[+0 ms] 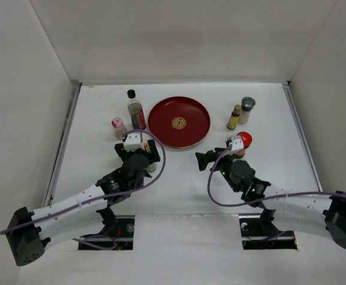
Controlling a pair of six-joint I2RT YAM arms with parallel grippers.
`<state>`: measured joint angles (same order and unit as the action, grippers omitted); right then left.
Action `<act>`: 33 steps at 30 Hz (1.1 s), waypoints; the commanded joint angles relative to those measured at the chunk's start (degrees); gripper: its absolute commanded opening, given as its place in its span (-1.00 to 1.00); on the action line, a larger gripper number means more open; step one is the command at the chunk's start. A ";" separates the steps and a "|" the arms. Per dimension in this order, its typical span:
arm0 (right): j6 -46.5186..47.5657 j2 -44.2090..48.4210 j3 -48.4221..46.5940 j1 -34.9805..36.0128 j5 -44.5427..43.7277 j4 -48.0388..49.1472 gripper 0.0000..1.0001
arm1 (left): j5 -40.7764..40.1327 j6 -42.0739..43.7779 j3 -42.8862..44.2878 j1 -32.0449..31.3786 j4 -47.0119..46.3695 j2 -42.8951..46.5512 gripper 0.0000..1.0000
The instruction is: Organize the condiment bottles
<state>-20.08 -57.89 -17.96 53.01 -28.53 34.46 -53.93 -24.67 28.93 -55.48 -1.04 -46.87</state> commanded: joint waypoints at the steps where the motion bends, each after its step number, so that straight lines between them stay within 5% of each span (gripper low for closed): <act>1: 0.74 -0.47 -2.26 0.90 -0.91 1.40 1.00 | 6.72 1.11 2.19 3.22 -5.19 -2.51 0.63; 6: 0.83 -0.65 -2.35 0.99 -0.91 1.31 1.00 | 10.34 1.11 3.06 7.18 -8.36 -7.88 0.38; 10: 0.74 -0.30 -2.08 1.08 -0.82 1.58 1.00 | 10.95 2.16 4.11 8.77 -9.95 -10.17 -0.29; 12: 0.74 -0.30 -2.08 1.08 -0.82 1.31 1.00 | 10.43 2.43 5.43 7.72 -9.69 -9.91 -0.44; 18: -0.05 -0.73 -1.99 1.08 -0.91 1.67 1.00 | 8.76 6.03 15.09 4.20 -10.64 -10.33 -0.54; 26: -3.30 -0.12 -1.56 -0.50 1.46 1.23 1.00 | 17.45 8.05 30.55 14.47 -20.93 -31.50 -0.54; 27: -3.56 0.32 -1.56 -0.50 2.25 0.97 0.76 | 18.50 8.14 33.27 15.70 -21.46 -34.75 -0.54; 29: -3.57 1.46 -1.64 -0.50 2.43 0.09 -0.18 | 21.40 8.40 38.54 17.99 -22.42 -40.90 -0.54; 30: -3.39 2.07 -1.73 -0.33 2.43 -0.53 -0.42 | 22.72 8.67 41.44 18.96 -22.43 -43.80 -0.54; 33: -3.56 3.57 -1.91 -0.41 3.39 -2.20 -0.52 | 25.27 9.11 49.27 20.98 -22.96 -51.63 -0.54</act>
<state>-22.90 -56.16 -17.96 52.80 -26.68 32.10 -32.99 -16.60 69.91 -36.07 -15.11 -96.84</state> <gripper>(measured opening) 0.242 0.352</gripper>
